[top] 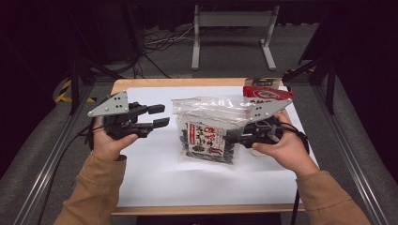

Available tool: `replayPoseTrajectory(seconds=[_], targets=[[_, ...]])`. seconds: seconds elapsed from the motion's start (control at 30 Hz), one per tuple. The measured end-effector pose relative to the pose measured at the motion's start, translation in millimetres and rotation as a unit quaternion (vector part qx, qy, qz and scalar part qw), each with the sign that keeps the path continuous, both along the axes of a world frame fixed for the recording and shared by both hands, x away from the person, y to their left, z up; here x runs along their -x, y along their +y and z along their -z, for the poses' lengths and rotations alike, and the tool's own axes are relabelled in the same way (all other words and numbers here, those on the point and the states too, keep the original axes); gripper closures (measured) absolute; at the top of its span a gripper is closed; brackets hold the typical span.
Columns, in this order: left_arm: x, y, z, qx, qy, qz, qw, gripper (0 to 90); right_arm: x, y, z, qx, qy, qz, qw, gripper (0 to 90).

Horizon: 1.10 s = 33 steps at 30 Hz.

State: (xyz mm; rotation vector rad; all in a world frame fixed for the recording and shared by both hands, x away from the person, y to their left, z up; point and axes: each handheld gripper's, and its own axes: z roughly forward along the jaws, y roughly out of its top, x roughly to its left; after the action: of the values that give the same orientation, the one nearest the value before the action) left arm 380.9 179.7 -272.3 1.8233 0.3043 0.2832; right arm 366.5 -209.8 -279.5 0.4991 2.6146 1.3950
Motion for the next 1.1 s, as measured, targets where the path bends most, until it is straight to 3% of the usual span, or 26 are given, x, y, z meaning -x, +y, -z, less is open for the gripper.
replayPoseTrajectory(seconds=[0.27, 0.43, 0.53, 0.73, 1.1], targets=[[-7.3, 3.6, 5.1, -0.011, 0.023, -0.019, 0.9995, 49.9, 3.6, -19.1, -13.7, 0.001, -0.018, 0.022, 0.9996, 78.6], [-10.8, 6.0, 7.0, -0.019, 0.028, -0.027, 0.9991, 48.7, 4.8, -29.0, -19.2, 0.002, -0.029, 0.035, 0.999, 78.6], [-12.6, 7.7, 8.3, -0.016, 0.036, -0.03, 0.9988, 46.5, 5.6, -34.7, -23.3, 0.001, -0.034, 0.045, 0.9984, 78.6], [-17.1, 12.2, 13.7, 0.012, 0.048, -0.031, 0.9983, 41.4, 6.8, -42.6, -30.7, -0.002, -0.043, 0.058, 0.9974, 78.6], [-23.4, 14.1, 20.6, -0.009, 0.064, -0.045, 0.9969, 38.4, 5.9, -54.9, -42.8, -0.004, -0.056, 0.077, 0.9955, 78.6]])
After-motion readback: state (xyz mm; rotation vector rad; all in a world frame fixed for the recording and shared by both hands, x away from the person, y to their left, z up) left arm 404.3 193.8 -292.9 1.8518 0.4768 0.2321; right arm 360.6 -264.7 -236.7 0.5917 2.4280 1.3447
